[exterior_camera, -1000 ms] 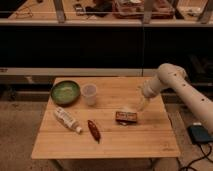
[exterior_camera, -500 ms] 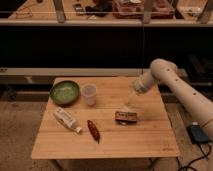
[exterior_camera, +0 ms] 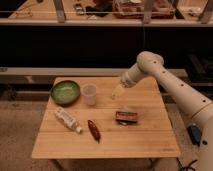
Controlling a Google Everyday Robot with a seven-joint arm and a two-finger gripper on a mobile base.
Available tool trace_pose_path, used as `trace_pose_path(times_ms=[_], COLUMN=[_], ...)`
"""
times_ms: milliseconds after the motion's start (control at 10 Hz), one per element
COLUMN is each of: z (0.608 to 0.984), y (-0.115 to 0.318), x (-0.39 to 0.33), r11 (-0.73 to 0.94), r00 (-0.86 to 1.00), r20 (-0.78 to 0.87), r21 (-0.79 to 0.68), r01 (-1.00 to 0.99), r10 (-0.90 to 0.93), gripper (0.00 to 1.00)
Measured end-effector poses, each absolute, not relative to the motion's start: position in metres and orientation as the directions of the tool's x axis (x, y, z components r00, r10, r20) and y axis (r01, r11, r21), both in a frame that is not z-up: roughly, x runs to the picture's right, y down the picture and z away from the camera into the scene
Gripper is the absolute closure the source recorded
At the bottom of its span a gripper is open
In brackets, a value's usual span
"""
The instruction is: Place the pepper in the ceramic cup
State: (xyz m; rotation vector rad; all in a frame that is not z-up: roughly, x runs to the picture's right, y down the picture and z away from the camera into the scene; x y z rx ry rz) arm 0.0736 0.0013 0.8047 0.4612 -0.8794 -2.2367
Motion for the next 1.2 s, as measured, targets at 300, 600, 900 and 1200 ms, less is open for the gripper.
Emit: trace_pose_path(times_ms=[300, 600, 900, 1200], z=[0.799, 0.782, 0.779, 0.750], y=[0.026, 0.071, 0.075, 0.077], x=[0.083, 0.102, 0.101, 0.076], r11=[-0.419, -0.236, -0.224, -0.283], r00=[-0.654, -0.549, -0.541, -0.559], r20=[0.069, 0.257, 0.271, 0.225], r21=[0.717, 0.702, 0.699, 0.678], r01=[0.557, 0.671, 0.680, 0.678], r10=[-0.753, -0.795, -0.796, -0.798], gripper=[0.20, 0.20, 0.20, 0.20])
